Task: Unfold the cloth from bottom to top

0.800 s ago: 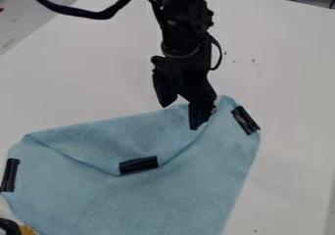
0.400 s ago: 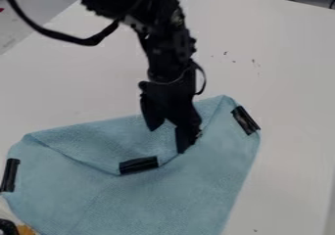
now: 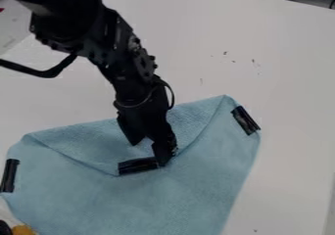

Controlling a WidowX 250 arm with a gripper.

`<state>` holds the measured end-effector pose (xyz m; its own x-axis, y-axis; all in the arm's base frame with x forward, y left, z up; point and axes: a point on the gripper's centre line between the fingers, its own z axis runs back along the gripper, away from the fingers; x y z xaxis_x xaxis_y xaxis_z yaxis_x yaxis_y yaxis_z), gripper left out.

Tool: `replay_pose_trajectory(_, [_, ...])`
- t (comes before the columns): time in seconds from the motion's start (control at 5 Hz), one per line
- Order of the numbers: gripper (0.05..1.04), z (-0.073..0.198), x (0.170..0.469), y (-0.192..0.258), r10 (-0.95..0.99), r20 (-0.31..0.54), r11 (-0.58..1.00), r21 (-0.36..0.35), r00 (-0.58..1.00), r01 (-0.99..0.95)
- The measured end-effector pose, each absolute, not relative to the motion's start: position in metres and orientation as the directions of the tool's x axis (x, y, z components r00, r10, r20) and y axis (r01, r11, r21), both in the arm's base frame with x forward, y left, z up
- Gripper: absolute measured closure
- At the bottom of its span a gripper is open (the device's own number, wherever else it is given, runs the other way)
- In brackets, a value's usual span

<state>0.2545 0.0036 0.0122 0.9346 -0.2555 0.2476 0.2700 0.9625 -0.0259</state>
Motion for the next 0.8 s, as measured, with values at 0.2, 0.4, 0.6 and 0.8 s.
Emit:
replay_pose_trajectory(0.2, [0.100, 0.010, 0.252, 0.005, -0.248, 0.254, 0.963, -0.039, 0.935, 0.266])
replay_pose_trajectory(0.4, [0.125, 0.014, 0.246, 0.005, -0.259, 0.221, 0.962, -0.025, 0.940, 0.271])
replay_pose_trajectory(0.6, [0.089, 0.031, 0.247, -0.003, -0.293, 0.238, 0.956, 0.050, 0.926, 0.290])
replay_pose_trajectory(0.8, [0.088, 0.042, 0.243, -0.009, -0.295, 0.239, 0.955, 0.094, 0.925, 0.280])
